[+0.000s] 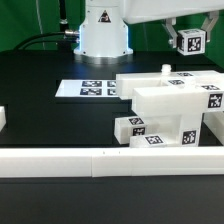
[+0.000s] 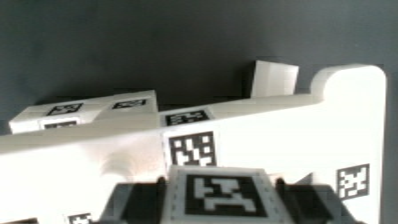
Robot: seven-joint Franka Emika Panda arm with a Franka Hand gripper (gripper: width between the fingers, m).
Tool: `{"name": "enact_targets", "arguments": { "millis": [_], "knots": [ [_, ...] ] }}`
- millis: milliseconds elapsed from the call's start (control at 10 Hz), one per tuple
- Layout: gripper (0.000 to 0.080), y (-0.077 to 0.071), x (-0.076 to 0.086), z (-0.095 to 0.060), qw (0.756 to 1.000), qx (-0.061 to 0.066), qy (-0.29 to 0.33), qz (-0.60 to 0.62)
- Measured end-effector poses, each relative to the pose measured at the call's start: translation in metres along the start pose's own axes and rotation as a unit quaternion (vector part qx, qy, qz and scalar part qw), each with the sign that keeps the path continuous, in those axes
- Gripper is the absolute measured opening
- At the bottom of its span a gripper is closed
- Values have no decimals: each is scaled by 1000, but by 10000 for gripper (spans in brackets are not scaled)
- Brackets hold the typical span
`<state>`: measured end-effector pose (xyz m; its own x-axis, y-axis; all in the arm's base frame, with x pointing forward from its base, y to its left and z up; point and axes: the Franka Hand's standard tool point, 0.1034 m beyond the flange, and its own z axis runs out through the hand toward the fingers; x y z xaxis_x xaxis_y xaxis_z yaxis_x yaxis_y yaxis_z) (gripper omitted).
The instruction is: Assemble chair
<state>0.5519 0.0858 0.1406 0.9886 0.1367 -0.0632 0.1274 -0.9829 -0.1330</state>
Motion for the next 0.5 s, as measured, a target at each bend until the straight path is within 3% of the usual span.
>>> {"name": "enact_targets", "arguments": {
  "millis": [100, 200, 300, 400, 500],
  "knots": [
    [284, 1, 1, 0, 1000, -1, 0, -2],
    [284, 11, 11, -1, 998, -24, 8, -55],
    [284, 23, 34, -13, 994, -26, 12, -104],
    [284, 29, 53, -16, 992, -31, 11, -125],
    [284, 29, 59, -9, 990, -30, -5, -140]
  ]
}}
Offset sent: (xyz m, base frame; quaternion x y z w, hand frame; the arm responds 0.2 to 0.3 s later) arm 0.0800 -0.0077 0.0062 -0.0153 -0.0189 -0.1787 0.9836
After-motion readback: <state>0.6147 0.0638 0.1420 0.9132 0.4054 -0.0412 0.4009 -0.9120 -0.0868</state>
